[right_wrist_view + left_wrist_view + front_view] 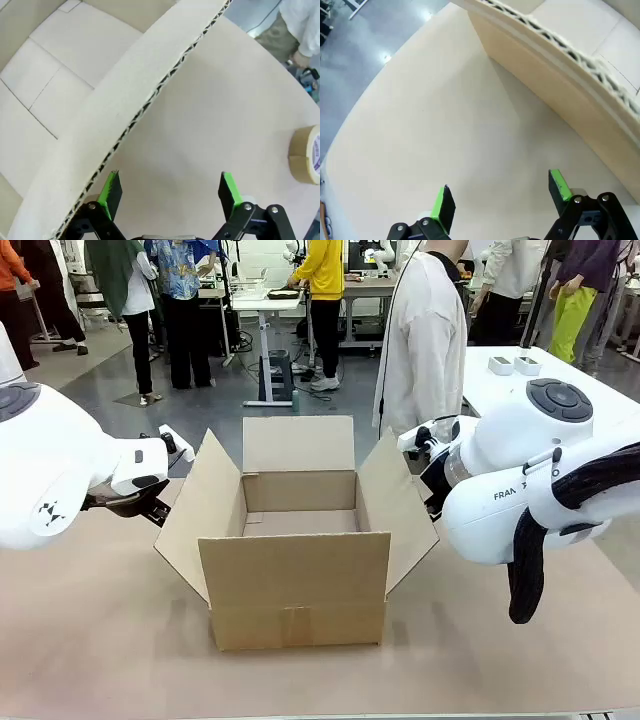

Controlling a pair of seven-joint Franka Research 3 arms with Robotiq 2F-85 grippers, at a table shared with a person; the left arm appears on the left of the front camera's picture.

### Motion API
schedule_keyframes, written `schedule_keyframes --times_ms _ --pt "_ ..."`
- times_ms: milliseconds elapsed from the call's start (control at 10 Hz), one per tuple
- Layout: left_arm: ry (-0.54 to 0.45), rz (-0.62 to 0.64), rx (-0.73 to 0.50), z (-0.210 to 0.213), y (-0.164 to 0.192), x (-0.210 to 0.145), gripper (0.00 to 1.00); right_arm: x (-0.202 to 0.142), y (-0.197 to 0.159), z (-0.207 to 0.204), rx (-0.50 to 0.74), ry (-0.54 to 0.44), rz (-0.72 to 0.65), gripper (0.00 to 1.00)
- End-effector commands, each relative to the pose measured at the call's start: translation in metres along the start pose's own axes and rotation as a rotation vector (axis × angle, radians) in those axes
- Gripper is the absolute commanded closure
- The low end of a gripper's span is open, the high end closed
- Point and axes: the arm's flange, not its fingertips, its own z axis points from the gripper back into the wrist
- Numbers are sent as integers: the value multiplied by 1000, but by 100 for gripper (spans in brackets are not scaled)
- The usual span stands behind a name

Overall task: Wrap the clocks to prevent damage.
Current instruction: Open the side flaps of the Package Box.

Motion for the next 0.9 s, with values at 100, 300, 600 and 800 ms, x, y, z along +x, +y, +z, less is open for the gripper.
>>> schedule_keyframes --times_ms 100,300,600,800 --pt "-1 0 0 0 0 0 0 0 0 0 0 0 0 0" --pt "-1 0 0 0 0 0 0 0 0 0 0 0 0 0" --pt "-1 0 0 0 0 0 0 0 0 0 0 0 0 0" --pt "-1 0 0 0 0 0 0 0 0 0 0 0 0 0"
